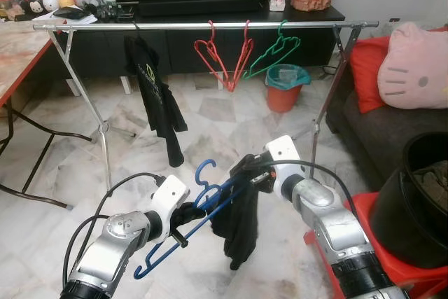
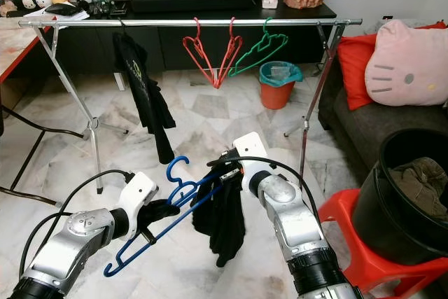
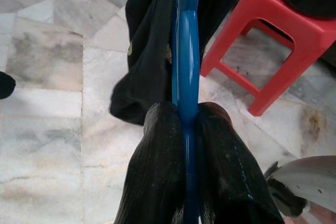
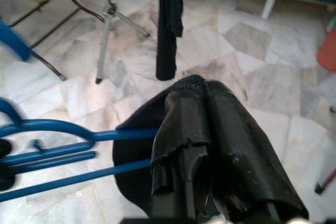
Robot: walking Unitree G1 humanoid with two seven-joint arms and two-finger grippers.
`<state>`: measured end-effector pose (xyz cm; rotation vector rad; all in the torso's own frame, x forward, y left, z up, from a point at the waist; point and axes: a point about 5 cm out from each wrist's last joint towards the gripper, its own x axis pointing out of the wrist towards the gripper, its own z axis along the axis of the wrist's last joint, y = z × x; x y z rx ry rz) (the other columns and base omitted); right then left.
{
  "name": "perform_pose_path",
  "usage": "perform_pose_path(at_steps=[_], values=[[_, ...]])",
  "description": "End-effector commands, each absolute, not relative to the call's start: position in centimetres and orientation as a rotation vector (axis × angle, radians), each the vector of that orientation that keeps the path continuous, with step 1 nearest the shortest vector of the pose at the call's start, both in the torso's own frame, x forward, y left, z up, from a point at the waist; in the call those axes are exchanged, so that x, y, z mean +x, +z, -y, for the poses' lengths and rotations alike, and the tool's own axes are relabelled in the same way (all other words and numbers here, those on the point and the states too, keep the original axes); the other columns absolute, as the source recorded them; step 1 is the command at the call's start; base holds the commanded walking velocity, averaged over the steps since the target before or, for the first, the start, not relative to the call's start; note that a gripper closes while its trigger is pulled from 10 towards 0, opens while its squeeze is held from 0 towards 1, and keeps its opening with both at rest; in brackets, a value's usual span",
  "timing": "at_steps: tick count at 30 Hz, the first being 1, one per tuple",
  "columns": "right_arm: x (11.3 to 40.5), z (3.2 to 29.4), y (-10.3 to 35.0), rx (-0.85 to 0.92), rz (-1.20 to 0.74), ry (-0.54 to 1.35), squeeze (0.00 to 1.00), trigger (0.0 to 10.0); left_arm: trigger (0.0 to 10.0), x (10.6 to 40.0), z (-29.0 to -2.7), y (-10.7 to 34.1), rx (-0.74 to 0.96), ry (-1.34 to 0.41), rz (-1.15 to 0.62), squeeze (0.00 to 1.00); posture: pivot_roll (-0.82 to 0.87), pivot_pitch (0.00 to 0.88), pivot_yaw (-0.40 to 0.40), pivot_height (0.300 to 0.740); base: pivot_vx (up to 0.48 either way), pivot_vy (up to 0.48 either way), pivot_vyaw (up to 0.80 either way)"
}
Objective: Hang hanger
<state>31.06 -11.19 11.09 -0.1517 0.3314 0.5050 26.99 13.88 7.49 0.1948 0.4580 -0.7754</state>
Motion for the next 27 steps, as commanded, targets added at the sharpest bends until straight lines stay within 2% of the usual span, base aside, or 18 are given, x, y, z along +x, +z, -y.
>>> perform_pose_path(at_steps=[1,9,17,23,27], values=[[30.5,10.5,12.3,-0.147,-0.293,0.547,0.0,10.0,10.0,27.4,-13.7,8.0,0.221,-0.778,-0.428,0.0,-0.06,0.0,0.008,0.74,0.0,0.0,0.0],[29.0,9.7,13.3,-0.181,-0.298,0.647,0.0,10.0,10.0,27.0,-12.9,7.8,0.211,-0.845,-0.444,0.0,-0.07,0.0,0.017,0.74,0.0,0.0,0.0],[26.1,9.3,13.8,-0.155,-0.351,0.691,0.0,10.0,10.0,29.0,-13.7,8.7,0.24,-0.644,-0.376,0.0,-0.07,0.0,0.015,0.74,0.0,0.0,0.0],[25.0,8.7,14.5,-0.118,-0.343,0.77,0.0,10.0,10.0,29.1,-12.8,8.9,0.223,-0.691,-0.36,0.0,-0.07,0.0,0.015,0.74,0.0,0.0,0.0],[24.3,7.9,14.9,-0.125,-0.33,0.844,0.0,10.0,10.0,29.5,-12.7,9.2,0.221,-0.651,-0.33,0.0,-0.07,0.0,0.007,0.74,0.0,0.0,0.0]])
